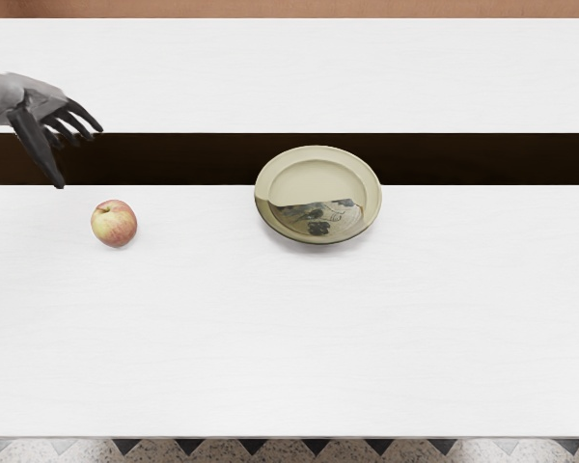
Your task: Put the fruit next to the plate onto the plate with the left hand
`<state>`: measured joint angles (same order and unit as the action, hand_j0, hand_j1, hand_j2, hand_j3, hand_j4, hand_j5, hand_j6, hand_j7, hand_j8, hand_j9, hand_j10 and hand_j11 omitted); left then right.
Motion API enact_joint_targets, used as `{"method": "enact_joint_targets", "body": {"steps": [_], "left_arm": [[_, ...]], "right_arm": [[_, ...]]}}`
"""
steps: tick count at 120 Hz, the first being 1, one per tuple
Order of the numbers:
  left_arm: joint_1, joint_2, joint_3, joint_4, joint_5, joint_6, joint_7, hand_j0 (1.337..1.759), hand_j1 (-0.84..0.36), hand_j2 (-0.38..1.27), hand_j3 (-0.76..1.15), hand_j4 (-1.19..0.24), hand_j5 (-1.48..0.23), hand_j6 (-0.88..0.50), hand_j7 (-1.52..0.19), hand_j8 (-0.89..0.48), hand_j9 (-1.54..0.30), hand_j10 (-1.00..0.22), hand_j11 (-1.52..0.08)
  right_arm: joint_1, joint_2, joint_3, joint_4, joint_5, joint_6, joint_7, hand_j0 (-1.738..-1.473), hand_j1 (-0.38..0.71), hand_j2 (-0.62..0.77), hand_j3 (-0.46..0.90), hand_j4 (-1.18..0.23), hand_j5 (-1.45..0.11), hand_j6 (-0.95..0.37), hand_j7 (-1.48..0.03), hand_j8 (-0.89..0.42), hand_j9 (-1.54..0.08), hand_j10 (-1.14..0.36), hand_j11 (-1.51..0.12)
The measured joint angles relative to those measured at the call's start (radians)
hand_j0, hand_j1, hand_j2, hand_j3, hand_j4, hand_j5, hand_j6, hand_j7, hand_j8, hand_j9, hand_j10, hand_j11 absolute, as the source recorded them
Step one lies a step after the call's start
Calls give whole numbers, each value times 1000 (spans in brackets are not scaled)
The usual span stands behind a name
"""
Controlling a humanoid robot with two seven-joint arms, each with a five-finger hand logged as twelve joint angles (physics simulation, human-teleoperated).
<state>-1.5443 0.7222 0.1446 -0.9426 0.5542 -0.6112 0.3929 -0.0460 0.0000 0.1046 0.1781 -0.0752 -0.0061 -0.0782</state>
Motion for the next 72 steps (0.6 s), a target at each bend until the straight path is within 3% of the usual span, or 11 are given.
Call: {"method": "enact_joint_targets", "body": {"steps": [13, 29, 48, 72], "left_arm": [[-85, 16, 112, -168, 56, 34, 11, 1658, 55, 50, 0, -248, -320, -248, -320, -248, -320, -247, -319], [-157, 14, 266, -300, 81, 182, 16, 1658, 55, 50, 0, -248, -320, -248, -320, -248, -320, -247, -320], [-163, 0, 356, -400, 88, 332, 18, 1658, 55, 50, 0, -249, -320, -249, -320, -249, -320, -248, -320], [-160, -59, 399, -449, 90, 460, 18, 1658, 54, 51, 0, -249, -321, -249, -321, -249, -320, -248, -320]], "right_arm": [[0, 0, 0, 0, 0, 0, 0, -1658, -318, -5, 0, -26, -34, -26, -34, -26, -34, -26, -34], [0, 0, 0, 0, 0, 0, 0, -1658, -318, -5, 0, -26, -34, -26, -34, -26, -34, -26, -34], [0, 0, 0, 0, 0, 0, 0, -1658, -318, -5, 0, -26, -34, -26, -34, -26, -34, -26, -34], [0, 0, 0, 0, 0, 0, 0, -1658, -318, -5, 0, -26, -34, -26, -34, -26, -34, -26, -34]]}}
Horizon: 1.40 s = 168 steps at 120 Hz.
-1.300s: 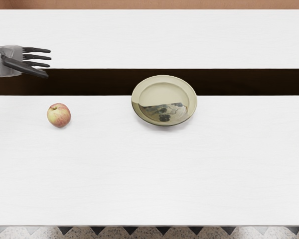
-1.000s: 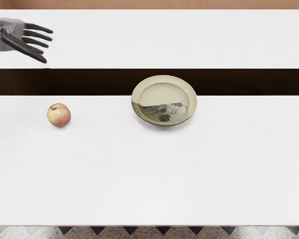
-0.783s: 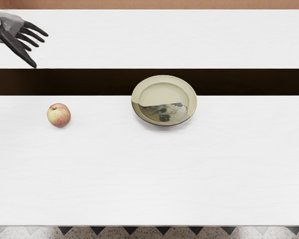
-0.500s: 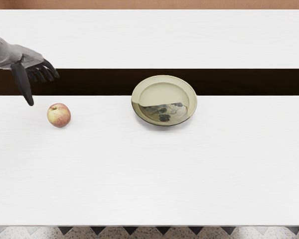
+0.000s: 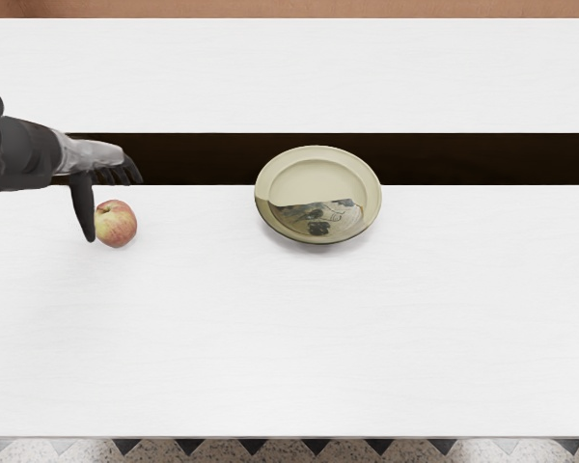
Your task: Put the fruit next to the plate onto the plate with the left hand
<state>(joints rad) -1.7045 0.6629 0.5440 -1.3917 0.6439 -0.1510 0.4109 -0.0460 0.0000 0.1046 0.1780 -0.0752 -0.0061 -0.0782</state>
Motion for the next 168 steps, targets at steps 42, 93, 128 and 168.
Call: {"method": "enact_joint_targets", "body": {"steps": [42, 93, 128, 168], "left_arm": [[29, -95, 68, 9, -1, 159, 0, 1658, 54, 50, 0, -248, -321, -249, -321, -249, -321, -248, -321], [94, -154, 123, 77, -8, 238, 0, 1658, 51, 51, 0, -251, -324, -251, -324, -251, -324, -250, -324], [129, -188, 138, 88, -9, 300, -1, 1658, 46, 52, 0, -255, -329, -255, -329, -255, -329, -254, -329], [151, -192, 140, 112, -9, 324, -1, 1658, 12, 58, 0, -283, -366, -284, -366, -284, -366, -283, -366]], "right_arm": [[0, 0, 0, 0, 0, 0, 0, -1658, -318, -5, 0, -26, -34, -26, -34, -26, -34, -26, -34], [0, 0, 0, 0, 0, 0, 0, -1658, -318, -5, 0, -26, -34, -26, -34, -26, -34, -26, -34], [0, 0, 0, 0, 0, 0, 0, -1658, -318, -5, 0, -26, -34, -26, -34, -26, -34, -26, -34], [0, 0, 0, 0, 0, 0, 0, -1658, -318, -5, 0, -26, -34, -26, -34, -26, -34, -26, -34]]}}
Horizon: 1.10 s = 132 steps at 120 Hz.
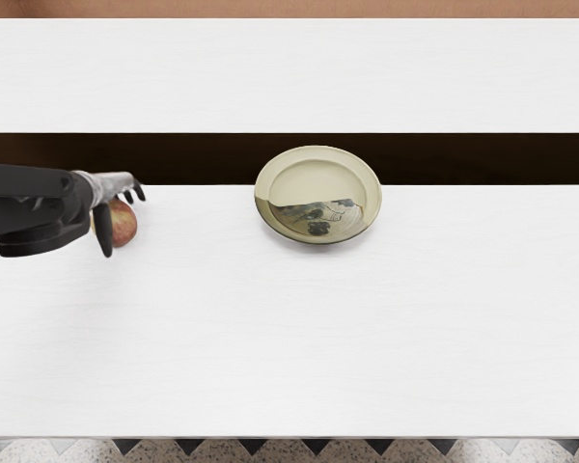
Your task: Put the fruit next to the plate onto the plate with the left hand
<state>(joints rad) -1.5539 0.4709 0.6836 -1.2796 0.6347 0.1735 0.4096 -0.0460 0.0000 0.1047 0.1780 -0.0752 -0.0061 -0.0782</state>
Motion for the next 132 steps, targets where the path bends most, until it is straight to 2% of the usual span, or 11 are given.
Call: {"method": "enact_joint_targets", "body": {"steps": [30, 55, 61, 72, 88, 106, 116, 117, 126, 132], "left_arm": [[7, 1, 18, 12, 0, 8, -1, 1658, -39, 66, 0, -325, -422, -326, -422, -326, -421, -325, -421], [14, -4, 22, 27, 3, 7, -1, 1658, -152, 86, 0, -426, -557, -427, -557, -427, -556, -427, -556], [13, -5, 22, 28, 3, 7, -1, 1657, -182, 90, 0, -458, -601, -398, -601, -459, -600, -459, -600], [12, -8, 20, 27, 2, 7, -2, 1656, -199, 94, 0, -418, -662, -358, -661, -501, -661, -502, -660], [11, -15, 14, 22, 2, 8, -3, 1654, -221, 167, 0, -400, -713, -320, -718, -469, -727, -551, -723], [8, -15, 10, 19, -3, 5, -6, 1652, -215, 181, 0, -373, -871, -253, -874, -417, -876, -651, -874], [4, -14, 2, 19, -5, 2, -8, 1651, -238, 296, 0, -356, -951, -215, -957, -394, -956, -700, -955], [3, -14, 1, 19, -5, 2, -8, 1651, -238, 327, 0, -356, -957, -214, -962, -394, -963, -703, -962], [-7, -11, -12, 18, -8, -5, -9, 1650, -191, 264, 0, -348, -1012, -216, -1011, -401, -1012, -730, -1014], [-12, -9, -26, 18, -11, -9, -10, 1650, -172, 326, 0, -349, -1035, -231, -1035, -430, -1036, -741, -1041]], "right_arm": [[0, 0, 0, 0, 0, 0, 0, -1658, -318, -5, 0, -26, -34, -26, -34, -26, -34, -26, -34], [0, 0, 0, 0, 0, 0, 0, -1658, -318, -5, 0, -26, -34, -26, -34, -26, -34, -26, -34], [0, 0, 0, 0, 0, 0, 0, -1658, -318, -5, 0, -26, -34, -27, -34, -26, -34, -26, -34], [0, 0, 0, 1, 0, 0, 0, -1658, -318, -5, 0, -26, -34, -26, -34, -26, -34, -26, -34], [0, 0, 0, 0, 0, 0, 0, -1658, -318, -5, 0, -26, -34, -26, -34, -26, -34, -26, -34], [0, 0, 0, 0, 0, 0, 0, -1658, -318, -5, 0, -26, -34, -26, -34, -26, -34, -26, -34], [0, 0, 0, 0, 0, 0, 0, -1658, -318, -5, 0, -26, -34, -26, -34, -26, -34, -26, -34], [0, 0, 0, 0, 0, 0, 0, -1658, -318, -5, 0, -26, -34, -26, -34, -26, -34, -26, -34], [0, 0, 0, 0, 0, 0, 0, -1658, -318, -5, 0, -26, -34, -26, -34, -26, -34, -26, -34], [0, 0, 0, 0, 0, 0, 0, -1658, -318, -5, 0, -26, -34, -26, -34, -26, -34, -26, -34]]}}
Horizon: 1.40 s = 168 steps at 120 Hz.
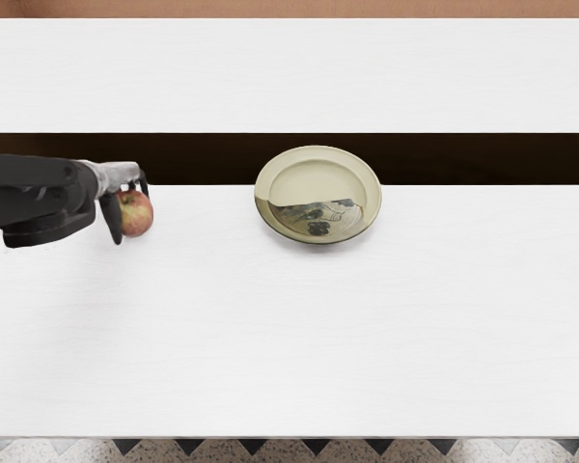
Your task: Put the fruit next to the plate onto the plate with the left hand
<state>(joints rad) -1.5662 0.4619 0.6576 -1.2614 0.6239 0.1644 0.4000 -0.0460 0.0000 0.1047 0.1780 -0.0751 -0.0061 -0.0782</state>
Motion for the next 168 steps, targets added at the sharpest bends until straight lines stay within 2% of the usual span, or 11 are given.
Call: {"method": "enact_joint_targets", "body": {"steps": [12, 54, 78, 108, 109, 124, 139, 140, 156, 157, 168], "left_arm": [[-12, 2, -32, 0, -4, -4, -1, 1649, -113, 300, 0, -391, -1090, -249, -1075, -464, -1070, -756, -1077], [-22, 47, -216, -1, -88, -73, -3, 1651, -212, 537, 0, -351, -1129, -226, -1113, -432, -1103, -775, -1116], [-18, 47, -356, 0, -164, -139, -7, 1651, -189, 476, 0, -356, -1124, -235, -1106, -436, -1101, -779, -1114], [-14, 37, -470, 2, -273, -241, -50, 1652, -189, 494, 0, -360, -1137, -239, -1099, -439, -1092, -785, -1102], [-14, 36, -473, 1, -276, -243, -52, 1652, -190, 506, 0, -367, -1123, -299, -1100, -442, -1092, -785, -1102], [-19, 3, -509, 4, -303, -287, -72, 1652, -195, 493, 0, -375, -1125, -250, -1121, -431, -1091, -786, -1099], [-20, -69, -523, 53, -310, -299, -91, 1652, -243, 614, 0, -354, -1122, -286, -1121, -421, -1088, -789, -1094], [-20, -73, -524, 58, -310, -300, -93, 1652, -244, 623, 0, -350, -1127, -251, -1123, -423, -1088, -788, -1094], [-18, -153, -532, 149, -306, -302, -115, 1652, -213, 525, 0, -362, -1136, -243, -1110, -427, -1084, -791, -1089], [-17, -157, -532, 154, -305, -300, -115, 1652, -215, 532, 0, -380, -1125, -296, -1108, -433, -1084, -791, -1089], [-10, -204, -534, 202, -301, -299, -122, 1653, -212, 630, 0, -414, -1127, -305, -1116, -449, -1081, -793, -1084]], "right_arm": [[0, 0, 0, 0, 0, 0, 0, -1658, -318, -5, 0, -26, -34, -26, -34, -26, -34, -26, -34], [0, 0, 0, 0, 0, 0, 0, -1658, -318, -5, 0, -26, -34, -26, -34, -26, -34, -26, -34], [0, 0, 0, 0, 0, 0, 0, -1658, -318, -5, 0, -26, -34, -26, -33, -26, -33, -26, -33], [0, 0, 0, 0, 0, 0, 0, -1658, -318, -5, 0, -26, -33, -26, -33, -26, -33, -26, -33], [0, 0, 0, 0, 0, 0, 0, -1658, -318, -5, 0, -26, -33, -26, -33, -26, -33, -26, -33], [0, 0, 0, 0, 0, 0, 0, -1658, -318, -5, 0, -26, -34, -26, -34, -26, -34, -26, -34], [0, 0, 0, 0, 0, 0, 0, -1658, -318, -5, 0, -26, -34, -26, -34, -26, -34, -26, -34], [0, 0, 0, 0, 0, 0, 0, -1658, -318, -5, 0, -26, -34, -26, -34, -26, -34, -26, -34], [0, 0, 0, 0, 0, 0, 0, -1658, -318, -5, 0, -26, -34, -26, -34, -26, -34, -26, -34], [0, 0, 0, 0, 0, 0, 0, -1658, -318, -5, 0, -26, -34, -26, -34, -26, -34, -26, -34], [0, 0, 0, 0, 0, 0, 0, -1658, -318, -5, 0, -26, -34, -26, -34, -26, -34, -26, -34]]}}
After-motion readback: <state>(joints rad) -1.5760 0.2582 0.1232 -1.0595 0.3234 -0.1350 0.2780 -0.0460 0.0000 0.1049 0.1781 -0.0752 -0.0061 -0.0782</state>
